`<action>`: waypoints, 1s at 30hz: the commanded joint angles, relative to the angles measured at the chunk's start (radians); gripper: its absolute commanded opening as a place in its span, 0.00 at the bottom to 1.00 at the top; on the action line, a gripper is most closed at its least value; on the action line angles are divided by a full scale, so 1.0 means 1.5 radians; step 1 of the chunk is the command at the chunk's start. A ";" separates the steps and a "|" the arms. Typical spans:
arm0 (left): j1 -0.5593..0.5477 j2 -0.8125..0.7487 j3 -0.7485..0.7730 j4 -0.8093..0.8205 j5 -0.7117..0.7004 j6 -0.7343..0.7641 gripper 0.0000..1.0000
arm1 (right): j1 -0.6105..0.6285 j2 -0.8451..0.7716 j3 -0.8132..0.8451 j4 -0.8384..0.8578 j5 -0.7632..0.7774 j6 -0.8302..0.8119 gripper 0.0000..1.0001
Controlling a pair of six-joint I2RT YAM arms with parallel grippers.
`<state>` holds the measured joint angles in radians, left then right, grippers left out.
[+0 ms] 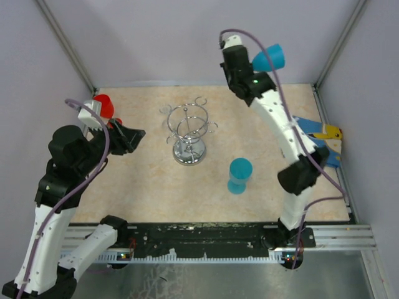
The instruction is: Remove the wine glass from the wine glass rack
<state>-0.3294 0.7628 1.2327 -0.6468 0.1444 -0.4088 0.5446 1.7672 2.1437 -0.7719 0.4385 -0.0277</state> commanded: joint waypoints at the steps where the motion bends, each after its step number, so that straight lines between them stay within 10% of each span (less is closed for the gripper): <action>1: -0.001 -0.005 -0.024 0.036 0.036 -0.007 0.62 | -0.020 0.131 0.059 -0.017 0.229 -0.138 0.00; 5: -0.001 -0.009 -0.032 0.039 0.063 -0.015 0.63 | -0.087 0.256 0.205 -0.091 0.235 -0.134 0.00; 18: -0.001 -0.008 -0.073 0.074 0.135 -0.034 0.63 | -0.199 0.381 0.106 0.011 0.210 -0.171 0.00; 30: -0.001 -0.035 -0.159 0.146 0.207 -0.055 0.63 | -0.208 0.507 0.050 0.116 0.393 -0.232 0.00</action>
<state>-0.3294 0.7254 1.0279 -0.5018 0.3916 -0.4789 0.2314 2.5286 2.2402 -0.6987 0.8822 -0.3077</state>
